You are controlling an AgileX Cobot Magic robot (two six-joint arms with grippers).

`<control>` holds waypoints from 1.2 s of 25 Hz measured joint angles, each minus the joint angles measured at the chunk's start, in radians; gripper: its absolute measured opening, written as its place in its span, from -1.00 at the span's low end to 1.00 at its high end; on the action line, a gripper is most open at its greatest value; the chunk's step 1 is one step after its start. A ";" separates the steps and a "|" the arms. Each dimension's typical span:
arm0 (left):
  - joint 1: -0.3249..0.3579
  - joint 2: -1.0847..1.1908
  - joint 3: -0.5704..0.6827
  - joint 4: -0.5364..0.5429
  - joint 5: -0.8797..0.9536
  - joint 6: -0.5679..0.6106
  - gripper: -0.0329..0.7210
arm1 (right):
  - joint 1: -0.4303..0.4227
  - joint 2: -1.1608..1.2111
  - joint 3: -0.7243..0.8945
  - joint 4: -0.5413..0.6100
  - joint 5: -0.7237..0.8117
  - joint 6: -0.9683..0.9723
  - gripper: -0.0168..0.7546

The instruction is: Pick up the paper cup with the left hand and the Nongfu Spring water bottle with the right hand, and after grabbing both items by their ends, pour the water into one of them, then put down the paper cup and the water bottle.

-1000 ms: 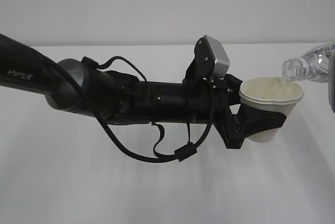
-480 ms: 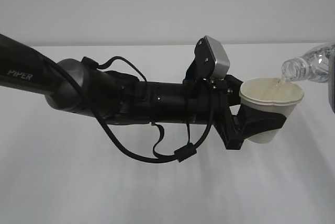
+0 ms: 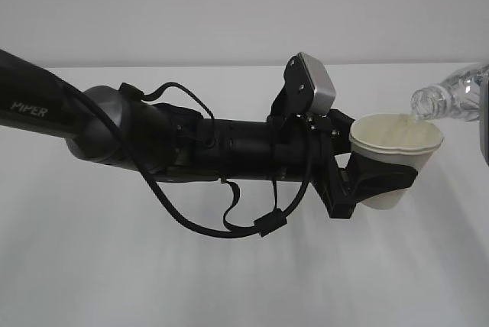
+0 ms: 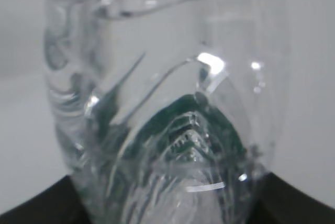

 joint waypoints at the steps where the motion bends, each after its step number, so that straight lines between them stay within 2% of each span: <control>1: 0.000 0.000 0.000 0.000 0.000 0.000 0.27 | 0.000 0.000 0.000 -0.002 0.000 0.000 0.11; 30: 0.000 0.000 0.000 0.002 0.002 0.000 0.27 | 0.000 0.000 0.000 -0.036 0.000 0.000 0.10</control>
